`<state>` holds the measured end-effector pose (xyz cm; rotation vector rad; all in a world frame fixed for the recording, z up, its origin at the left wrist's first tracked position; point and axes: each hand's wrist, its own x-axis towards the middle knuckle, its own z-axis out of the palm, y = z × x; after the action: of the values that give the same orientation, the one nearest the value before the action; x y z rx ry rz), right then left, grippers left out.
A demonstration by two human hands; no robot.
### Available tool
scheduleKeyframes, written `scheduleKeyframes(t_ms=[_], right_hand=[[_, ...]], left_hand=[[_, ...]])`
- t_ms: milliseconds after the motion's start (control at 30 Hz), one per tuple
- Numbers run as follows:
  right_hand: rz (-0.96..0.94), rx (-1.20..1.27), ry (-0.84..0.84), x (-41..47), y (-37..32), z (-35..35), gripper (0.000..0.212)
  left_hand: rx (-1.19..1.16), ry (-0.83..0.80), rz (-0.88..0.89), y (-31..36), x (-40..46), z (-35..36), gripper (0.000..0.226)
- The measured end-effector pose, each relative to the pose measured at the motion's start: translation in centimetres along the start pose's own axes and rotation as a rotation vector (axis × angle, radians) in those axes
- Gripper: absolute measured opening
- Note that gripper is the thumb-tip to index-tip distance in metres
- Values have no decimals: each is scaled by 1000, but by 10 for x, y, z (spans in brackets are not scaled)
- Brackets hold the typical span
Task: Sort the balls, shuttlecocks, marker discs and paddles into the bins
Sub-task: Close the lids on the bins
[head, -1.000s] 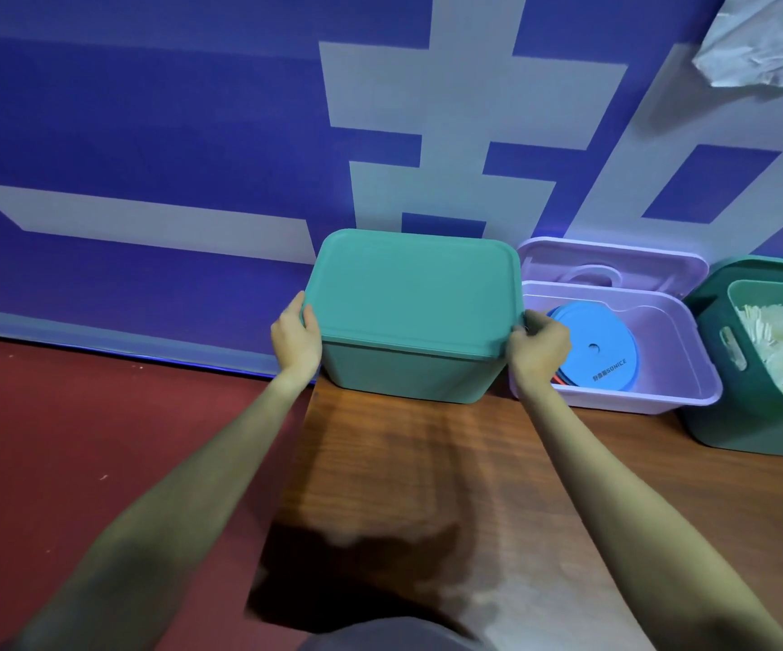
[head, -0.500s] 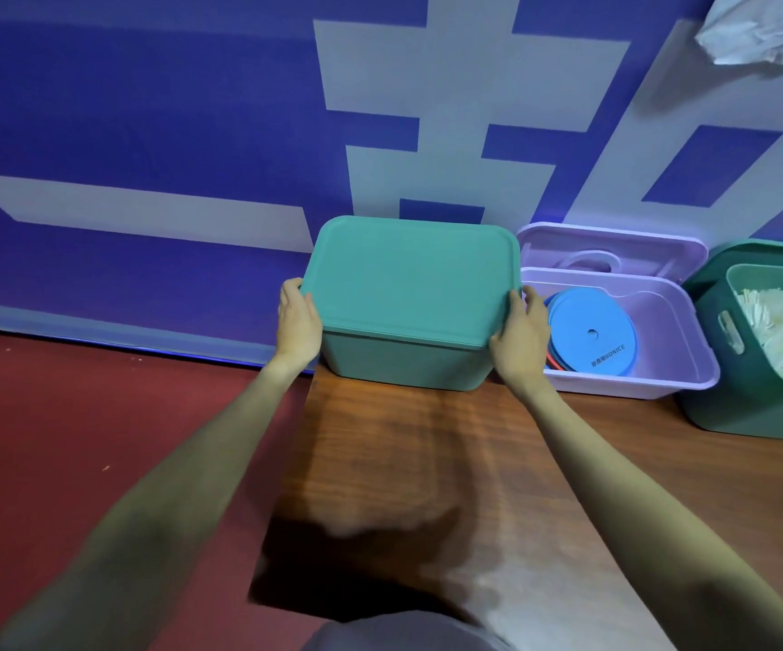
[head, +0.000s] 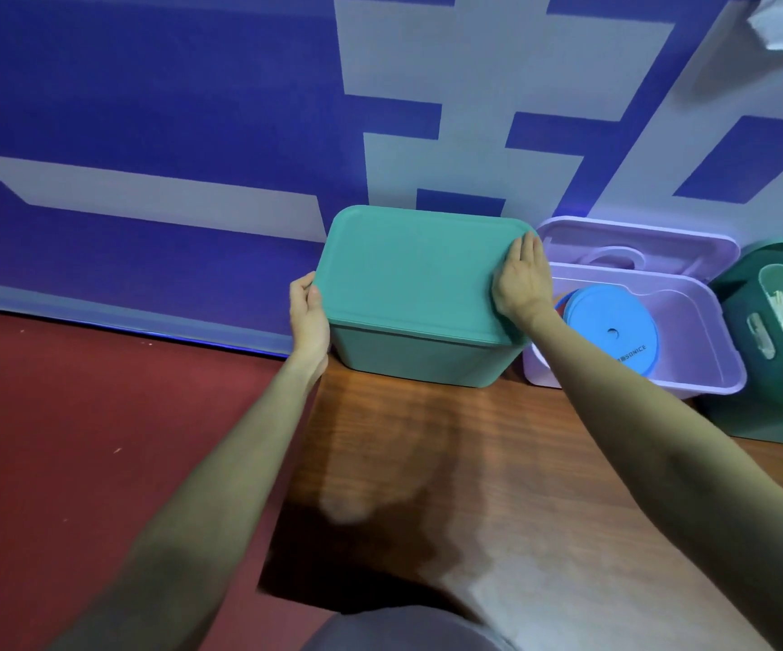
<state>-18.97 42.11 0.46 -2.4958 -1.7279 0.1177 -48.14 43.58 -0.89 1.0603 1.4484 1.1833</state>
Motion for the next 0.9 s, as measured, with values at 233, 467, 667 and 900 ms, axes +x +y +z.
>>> scheduleKeyframes(t_ms=[233,467,667,900], right_hand=[[23,33,-18,-3,-2,-2,63],[6,55,-87,-2,3,-19,66],[-82,88,-20,-11,24,-34,58],[-55,114,15,-22,98,-54,57]], left_hand=[[-188,-12,-69,2,4,-1,27],[57,-58,-126,19,17,-10,29],[692,77,244,56,3,32,53],[709,-254,655,88,-23,126,50]])
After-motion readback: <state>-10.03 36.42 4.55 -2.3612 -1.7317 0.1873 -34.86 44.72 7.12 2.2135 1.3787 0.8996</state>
